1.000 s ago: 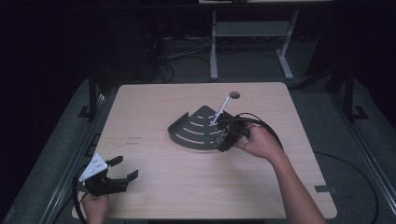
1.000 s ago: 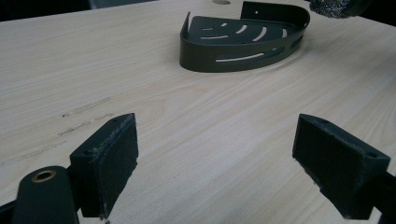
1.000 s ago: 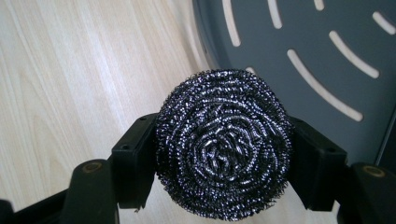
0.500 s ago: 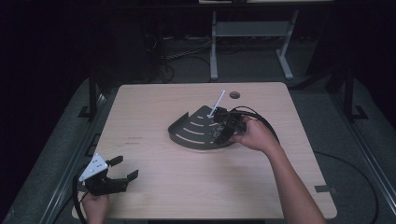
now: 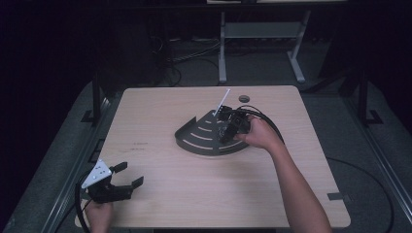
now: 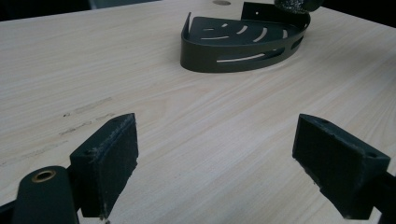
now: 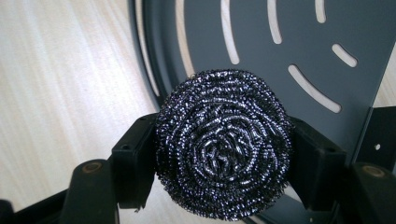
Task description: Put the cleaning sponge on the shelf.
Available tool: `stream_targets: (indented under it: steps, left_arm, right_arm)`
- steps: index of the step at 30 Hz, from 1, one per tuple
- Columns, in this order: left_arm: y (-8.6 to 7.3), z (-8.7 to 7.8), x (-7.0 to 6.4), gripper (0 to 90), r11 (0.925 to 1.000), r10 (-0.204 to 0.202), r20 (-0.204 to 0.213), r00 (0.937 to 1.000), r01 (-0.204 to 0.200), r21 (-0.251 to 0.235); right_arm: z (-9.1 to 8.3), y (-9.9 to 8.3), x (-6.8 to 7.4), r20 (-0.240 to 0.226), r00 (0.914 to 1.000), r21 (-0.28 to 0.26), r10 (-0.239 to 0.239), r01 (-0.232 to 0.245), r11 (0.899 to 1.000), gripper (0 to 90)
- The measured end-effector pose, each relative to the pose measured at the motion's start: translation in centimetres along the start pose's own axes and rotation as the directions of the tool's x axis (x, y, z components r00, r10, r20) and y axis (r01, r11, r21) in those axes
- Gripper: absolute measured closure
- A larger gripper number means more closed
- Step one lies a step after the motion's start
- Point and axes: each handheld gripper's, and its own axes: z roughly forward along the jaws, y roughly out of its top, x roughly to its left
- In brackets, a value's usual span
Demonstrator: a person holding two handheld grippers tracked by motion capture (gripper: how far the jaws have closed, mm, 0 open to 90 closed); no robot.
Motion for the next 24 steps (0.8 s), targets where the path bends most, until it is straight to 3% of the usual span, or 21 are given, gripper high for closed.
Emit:
stream_targets:
  steps: [8,24]
  left_arm:
    - [0.0,0.1,0.0,13.7,1.0000,0.000,0.003,1.0000,0.000,0.000]
    - [0.0,0.0,0.0,13.7,1.0000,-0.004,0.002,1.0000,0.004,-0.003]
  right_arm:
    - [1.6,0.1,-1.2,0.007,0.9996,0.024,0.026,-0.026,0.999,32.1]
    - [3.7,0.5,-2.0,0.016,0.9987,0.036,0.049,-0.049,0.998,32.0]
